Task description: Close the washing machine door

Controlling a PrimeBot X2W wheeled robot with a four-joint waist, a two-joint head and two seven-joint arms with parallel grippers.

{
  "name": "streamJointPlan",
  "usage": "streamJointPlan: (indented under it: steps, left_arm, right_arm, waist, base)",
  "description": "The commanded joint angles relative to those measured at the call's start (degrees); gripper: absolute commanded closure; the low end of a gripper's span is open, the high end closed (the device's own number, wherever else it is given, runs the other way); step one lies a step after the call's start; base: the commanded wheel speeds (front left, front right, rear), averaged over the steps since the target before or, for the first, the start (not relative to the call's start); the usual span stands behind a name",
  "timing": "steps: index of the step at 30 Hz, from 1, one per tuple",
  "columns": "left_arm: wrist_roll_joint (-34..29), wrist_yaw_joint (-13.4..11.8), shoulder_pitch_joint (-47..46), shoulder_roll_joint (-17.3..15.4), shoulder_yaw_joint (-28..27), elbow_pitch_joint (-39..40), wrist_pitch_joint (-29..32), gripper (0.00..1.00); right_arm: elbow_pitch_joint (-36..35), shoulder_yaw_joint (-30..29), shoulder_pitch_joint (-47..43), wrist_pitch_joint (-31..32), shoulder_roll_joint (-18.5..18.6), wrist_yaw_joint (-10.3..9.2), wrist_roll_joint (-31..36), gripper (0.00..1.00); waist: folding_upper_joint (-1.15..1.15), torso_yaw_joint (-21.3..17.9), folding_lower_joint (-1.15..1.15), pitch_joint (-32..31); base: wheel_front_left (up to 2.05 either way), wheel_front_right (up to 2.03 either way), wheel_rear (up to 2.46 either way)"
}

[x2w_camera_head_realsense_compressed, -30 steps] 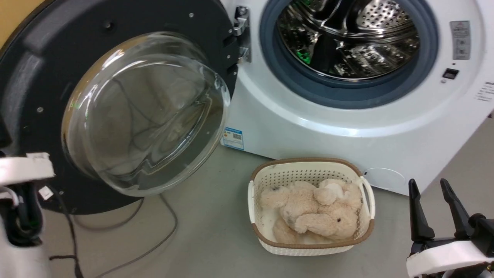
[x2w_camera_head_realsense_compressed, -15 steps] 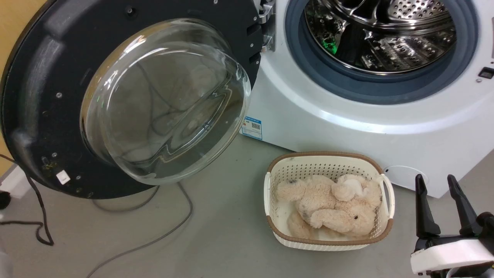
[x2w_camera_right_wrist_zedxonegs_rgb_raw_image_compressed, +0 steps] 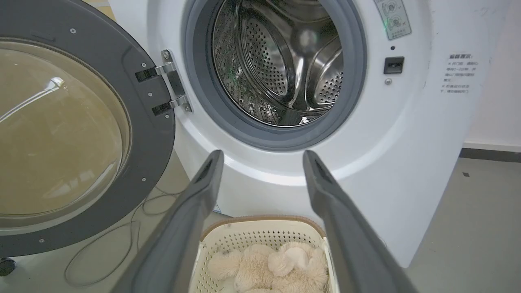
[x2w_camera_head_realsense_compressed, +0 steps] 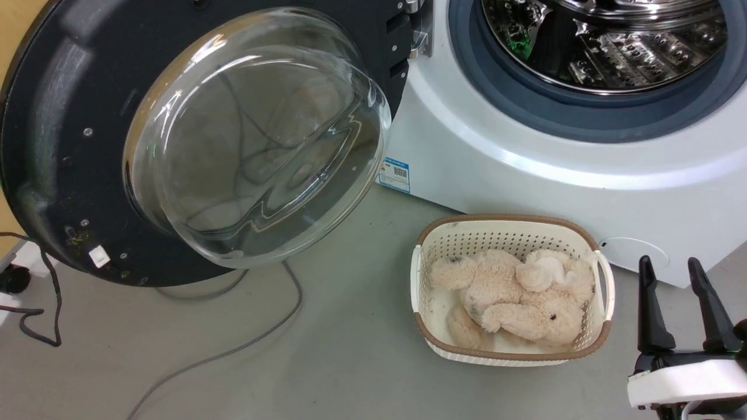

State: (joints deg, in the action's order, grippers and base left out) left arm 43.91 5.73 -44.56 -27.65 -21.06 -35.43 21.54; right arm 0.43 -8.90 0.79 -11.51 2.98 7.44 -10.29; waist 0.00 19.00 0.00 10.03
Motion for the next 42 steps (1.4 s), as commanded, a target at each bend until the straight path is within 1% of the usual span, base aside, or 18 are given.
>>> streamJointPlan:
  steps: [1,6,10,14,19,23,26,30,37,38,42]
  left_arm:
    - [2.1,0.4,-1.4,-0.9,-0.2,-1.3,2.0,1.00]
    - [7.1,0.7,-0.3,-1.9,2.1,-0.9,9.5,1.00]
    - [10.7,0.9,2.1,-3.9,4.2,0.6,14.8,1.00]
    - [14.8,1.1,3.9,-5.1,5.8,2.4,18.3,1.00]
    - [19.3,1.4,5.5,-5.2,10.2,5.9,21.8,1.00]
    - [23.2,1.7,7.4,-6.5,14.2,9.5,24.8,1.00]
    - [25.7,1.8,9.6,-7.5,16.7,13.2,26.0,1.00]
    - [28.6,1.8,12.9,-7.9,19.2,19.2,26.0,1.00]
    - [31.0,1.8,17.6,-8.8,26.1,29.3,27.2,1.00]
    - [31.0,1.8,17.6,-8.8,26.1,29.3,27.2,1.00]
    - [31.5,1.8,18.3,-8.5,31.1,35.0,27.9,1.00]
  right_arm:
    - [0.1,-0.3,1.1,-0.7,-0.1,0.04,-0.6,0.00]
    - [0.0,-0.6,1.4,-1.3,-0.1,0.04,-1.0,0.00]
    - [-0.2,-0.7,1.7,-1.8,-0.1,0.04,-1.3,0.00]
    - [-0.4,-1.4,1.8,-2.3,-0.1,0.04,-1.6,0.00]
    - [-0.2,-1.8,1.9,-2.9,-0.1,0.04,-1.9,0.00]
    - [0.1,-1.9,2.2,-3.3,-0.1,0.04,-2.4,0.00]
    - [0.2,-2.0,2.1,-3.5,-0.1,0.05,-2.7,0.00]
    - [0.3,-2.3,1.5,-3.5,-0.1,0.05,-3.2,0.00]
    - [0.6,-2.4,1.0,-3.5,-0.1,0.05,-3.6,0.00]
    - [0.6,-2.4,1.0,-3.5,-0.1,0.05,-3.6,0.00]
    - [0.5,-2.2,0.8,-3.5,-0.1,0.05,-3.5,0.00]
  waist:
    - [0.00,0.2,0.00,0.3]
    - [0.00,0.7,0.00,1.1]
    - [0.00,1.2,0.00,1.7]
    - [0.00,2.3,0.00,2.3]
    - [0.00,4.3,0.00,2.9]
    - [0.00,5.4,0.00,2.9]
    - [0.00,5.8,0.00,2.6]
    - [0.00,6.1,0.00,1.7]
    - [0.00,6.1,0.00,0.1]
    - [0.00,6.1,0.00,0.1]
    - [0.00,5.2,0.00,-0.6]
  base:
    - [0.00,0.00,0.00]
    - [0.00,0.00,0.00]
    - [0.00,0.00,0.00]
    - [0.00,0.00,0.00]
    - [0.00,0.00,0.00]
    - [0.00,0.00,0.00]
    - [0.00,0.00,0.00]
    - [0.00,0.00,0.00]
    - [0.00,0.00,0.00]
    - [0.00,0.00,0.00]
    - [0.00,0.00,0.00]
